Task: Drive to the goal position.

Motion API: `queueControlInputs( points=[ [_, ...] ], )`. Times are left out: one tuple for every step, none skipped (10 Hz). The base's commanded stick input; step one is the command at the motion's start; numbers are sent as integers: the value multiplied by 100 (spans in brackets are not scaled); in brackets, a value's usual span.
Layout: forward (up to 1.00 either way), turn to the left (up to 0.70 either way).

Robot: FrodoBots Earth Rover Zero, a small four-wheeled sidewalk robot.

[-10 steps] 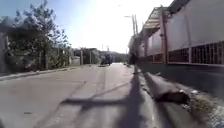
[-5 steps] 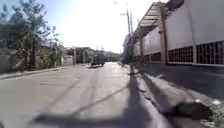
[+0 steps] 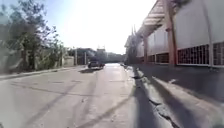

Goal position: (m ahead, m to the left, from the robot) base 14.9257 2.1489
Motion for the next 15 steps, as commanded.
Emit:
queueControlInputs(
  points=[
    [100,-39],
    [100,-39],
    [100,-14],
    [100,-3],
    [100,0],
    [100,0],
    [100,0],
    [100,0],
    [100,0],
    [100,0],
    [100,0],
    [100,0],
    [100,0],
    [100,0],
    [100,0]
  ],
)
